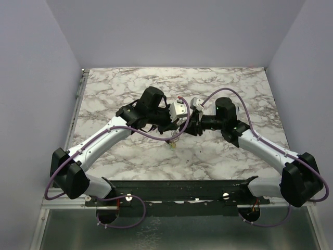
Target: Remove the keys from the keyring
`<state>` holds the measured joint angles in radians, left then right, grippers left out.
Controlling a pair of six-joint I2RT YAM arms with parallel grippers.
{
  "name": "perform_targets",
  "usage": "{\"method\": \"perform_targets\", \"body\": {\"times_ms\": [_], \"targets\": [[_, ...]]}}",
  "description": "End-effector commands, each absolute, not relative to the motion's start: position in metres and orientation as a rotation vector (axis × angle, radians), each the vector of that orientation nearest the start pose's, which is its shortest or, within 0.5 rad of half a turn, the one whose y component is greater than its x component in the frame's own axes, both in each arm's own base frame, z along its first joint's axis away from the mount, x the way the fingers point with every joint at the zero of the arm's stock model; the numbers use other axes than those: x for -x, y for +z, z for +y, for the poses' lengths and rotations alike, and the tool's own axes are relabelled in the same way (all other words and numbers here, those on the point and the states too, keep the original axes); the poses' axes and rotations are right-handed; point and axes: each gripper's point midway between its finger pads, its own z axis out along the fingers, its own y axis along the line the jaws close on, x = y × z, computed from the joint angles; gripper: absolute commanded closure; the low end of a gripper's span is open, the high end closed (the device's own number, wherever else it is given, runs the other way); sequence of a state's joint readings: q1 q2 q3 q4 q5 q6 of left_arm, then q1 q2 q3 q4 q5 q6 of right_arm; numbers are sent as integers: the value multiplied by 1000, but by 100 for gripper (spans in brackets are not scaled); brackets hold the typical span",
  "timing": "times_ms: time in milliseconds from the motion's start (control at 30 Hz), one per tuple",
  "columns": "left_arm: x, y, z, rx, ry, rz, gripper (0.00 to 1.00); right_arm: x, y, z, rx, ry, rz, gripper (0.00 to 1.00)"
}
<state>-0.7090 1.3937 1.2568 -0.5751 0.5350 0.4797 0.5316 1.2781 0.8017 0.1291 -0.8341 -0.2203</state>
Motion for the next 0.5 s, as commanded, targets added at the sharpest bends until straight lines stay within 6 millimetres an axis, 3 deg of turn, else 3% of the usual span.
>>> {"method": "perform_targets", "body": {"times_ms": [0,233,467], "targets": [[-233,235,-311,-1508,-789,1630,100,-257,213,293,1223,940,1433,71],[-230,231,-310,-1523,-791,1634,100,-251,208,283,1354,844,1371,69],[-229,230,-309,-1526,-796,1635,100,-242,211,282,1391,869,1326,67]]}}
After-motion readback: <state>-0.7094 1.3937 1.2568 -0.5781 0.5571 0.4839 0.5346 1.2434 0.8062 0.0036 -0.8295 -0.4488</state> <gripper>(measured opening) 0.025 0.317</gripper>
